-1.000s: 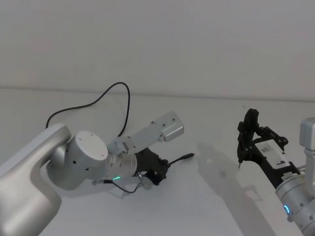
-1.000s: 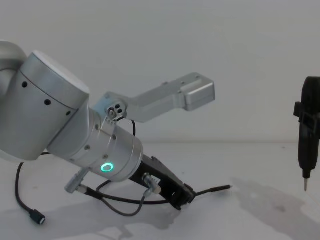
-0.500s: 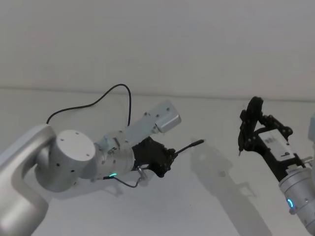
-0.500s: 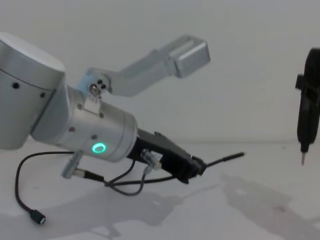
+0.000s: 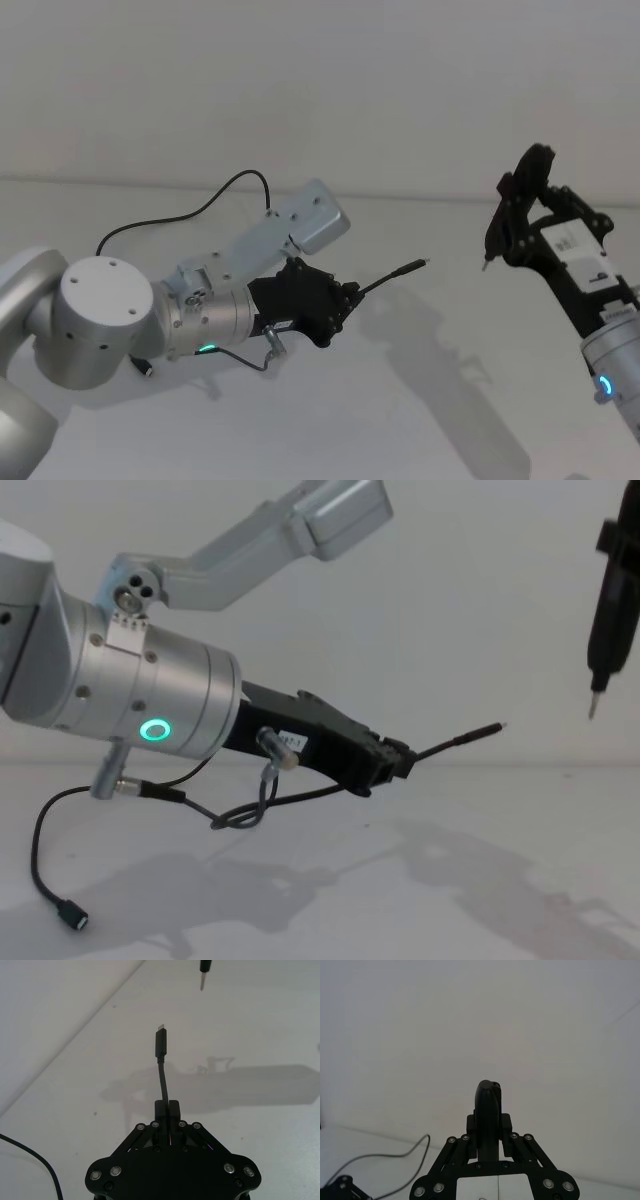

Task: Pick up the data cable with the one hand.

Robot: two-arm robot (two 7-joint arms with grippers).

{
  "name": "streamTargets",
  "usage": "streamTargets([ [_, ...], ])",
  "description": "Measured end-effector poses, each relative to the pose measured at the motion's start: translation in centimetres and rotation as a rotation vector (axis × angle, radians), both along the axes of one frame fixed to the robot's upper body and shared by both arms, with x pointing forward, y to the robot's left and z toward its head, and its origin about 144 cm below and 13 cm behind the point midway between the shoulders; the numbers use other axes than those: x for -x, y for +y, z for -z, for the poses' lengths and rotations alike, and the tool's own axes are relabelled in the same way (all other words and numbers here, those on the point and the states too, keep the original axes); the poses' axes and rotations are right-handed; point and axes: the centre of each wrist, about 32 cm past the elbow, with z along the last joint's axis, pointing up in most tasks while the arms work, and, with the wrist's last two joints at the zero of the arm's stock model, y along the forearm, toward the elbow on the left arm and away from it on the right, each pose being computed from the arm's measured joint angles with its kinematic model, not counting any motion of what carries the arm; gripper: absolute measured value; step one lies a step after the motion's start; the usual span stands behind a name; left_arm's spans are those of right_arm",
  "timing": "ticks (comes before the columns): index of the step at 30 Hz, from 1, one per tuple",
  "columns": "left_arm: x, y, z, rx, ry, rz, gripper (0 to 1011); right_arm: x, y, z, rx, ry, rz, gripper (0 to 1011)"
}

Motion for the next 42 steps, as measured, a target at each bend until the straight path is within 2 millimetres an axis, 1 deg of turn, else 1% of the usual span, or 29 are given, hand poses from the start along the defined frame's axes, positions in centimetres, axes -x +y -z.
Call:
streamTargets([
  [7, 0.3, 0.4, -0.4, 0.016, -0.013, 0.013, 40, -0.1, 0.3, -1.1, -0.038, -0.037, -0.030, 268],
  [13, 0.5, 0.7, -0.6, 0.024, -0.019, 0.019, 40, -0.2, 0.6, -1.3, -0.077, -0.043, -0.049, 268],
  [26, 0.7, 0.9, -0.8, 0.033, -0.026, 0.026, 40, -1.0, 1.5, -0.2, -0.194, -0.002, -0.093, 268],
  [42, 0.8, 0.9, -0.9, 0.035, -0.029, 0.029, 40, -1.9, 2.0, 0.4, -0.248, 0.018, -0.114, 268],
])
